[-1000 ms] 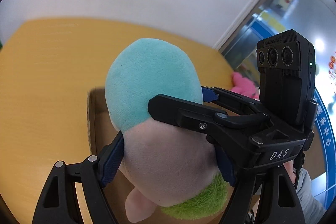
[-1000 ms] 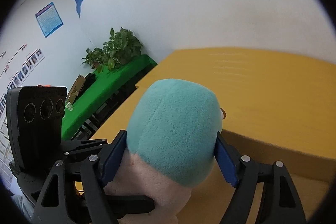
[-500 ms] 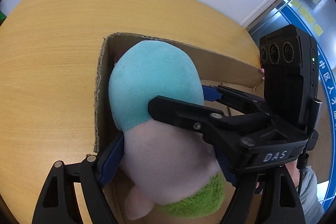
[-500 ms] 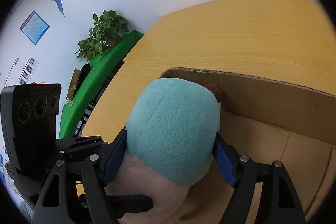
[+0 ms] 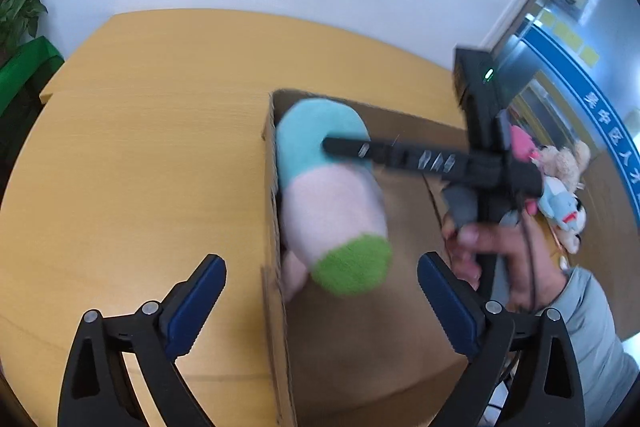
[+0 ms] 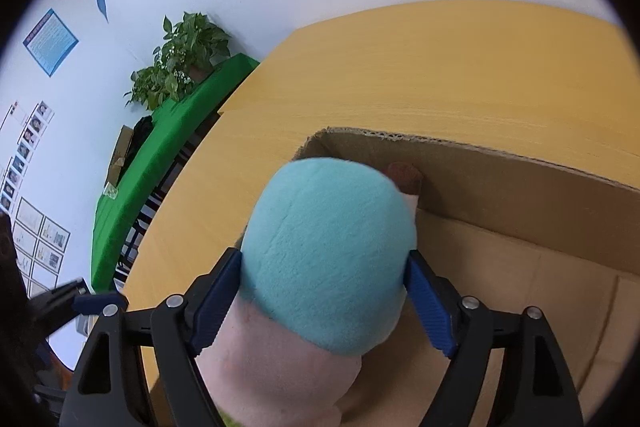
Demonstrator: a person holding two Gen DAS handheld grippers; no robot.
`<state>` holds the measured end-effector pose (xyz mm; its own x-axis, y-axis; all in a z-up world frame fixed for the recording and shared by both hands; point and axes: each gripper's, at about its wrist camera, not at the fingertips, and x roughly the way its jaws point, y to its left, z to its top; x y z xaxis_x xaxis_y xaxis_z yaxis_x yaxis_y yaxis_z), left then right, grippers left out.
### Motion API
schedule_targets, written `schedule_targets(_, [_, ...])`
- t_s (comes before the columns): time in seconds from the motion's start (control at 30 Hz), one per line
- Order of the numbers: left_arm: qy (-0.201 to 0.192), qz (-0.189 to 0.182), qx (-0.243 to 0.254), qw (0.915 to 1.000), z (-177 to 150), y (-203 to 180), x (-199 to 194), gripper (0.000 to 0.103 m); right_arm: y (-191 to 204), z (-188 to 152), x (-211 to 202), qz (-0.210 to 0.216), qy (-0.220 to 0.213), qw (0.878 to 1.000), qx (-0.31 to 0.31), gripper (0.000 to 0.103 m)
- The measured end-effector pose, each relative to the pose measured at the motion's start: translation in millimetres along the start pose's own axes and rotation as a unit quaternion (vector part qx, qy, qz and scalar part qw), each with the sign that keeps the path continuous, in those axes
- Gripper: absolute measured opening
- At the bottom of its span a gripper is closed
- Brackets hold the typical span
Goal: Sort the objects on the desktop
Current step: 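Lower the plush into the box and open both grippers, then grasp the black UGREEN charger box between both grippers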
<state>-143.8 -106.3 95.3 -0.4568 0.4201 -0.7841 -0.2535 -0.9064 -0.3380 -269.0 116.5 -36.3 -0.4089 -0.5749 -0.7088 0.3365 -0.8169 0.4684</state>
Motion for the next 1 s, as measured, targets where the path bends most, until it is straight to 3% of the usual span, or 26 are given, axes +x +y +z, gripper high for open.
schedule_targets(0.03, [0.000,-0.010,0.005,0.9999,-13,12,1,0.098,6,-2,-16,-0.003,-0.012,1.000,-0.003,0.081])
schedule_targets(0.2, [-0.008,-0.041,0.049,0.9979,-52,-1,-11,0.098,45,-29,-128,-0.004,-0.088,0.995,-0.043,0.083])
schedule_targets(0.27, [-0.003,-0.051,0.054,0.9972,-61,-10,-8,0.098,51,-57,-175,-0.001,-0.113,0.993,-0.045,0.086])
schedule_targets(0.4, [0.017,-0.069,0.045,0.9964,-76,-17,0,0.098,36,-132,-231,-0.068,-0.117,0.990,-0.037,0.086])
schedule_targets(0.47, [0.029,-0.068,0.037,0.9966,-86,-15,7,0.098,11,-173,-236,-0.110,-0.089,0.990,-0.009,0.086])
schedule_targets(0.53, [0.018,-0.047,0.037,0.9980,-88,-13,14,0.098,-18,-206,-234,-0.132,-0.065,0.989,0.030,0.086])
schedule_targets(0.67, [0.016,-0.047,0.031,0.9983,-98,-17,6,0.099,-61,-255,-227,-0.168,-0.041,0.981,0.089,0.086])
schedule_targets(0.77, [0.018,-0.042,0.030,0.9985,-104,-19,11,0.099,-61,-265,-228,-0.207,-0.052,0.975,0.058,0.086])
schedule_targets(0.93, [0.009,-0.014,0.035,0.9992,-108,-25,3,0.099,-39,-270,-241,-0.202,-0.091,0.975,0.028,0.086])
schedule_targets(1.0, [-0.021,0.020,0.040,0.9988,-111,-34,-9,0.099,-23,-280,-255,-0.190,-0.116,0.975,0.010,0.086])
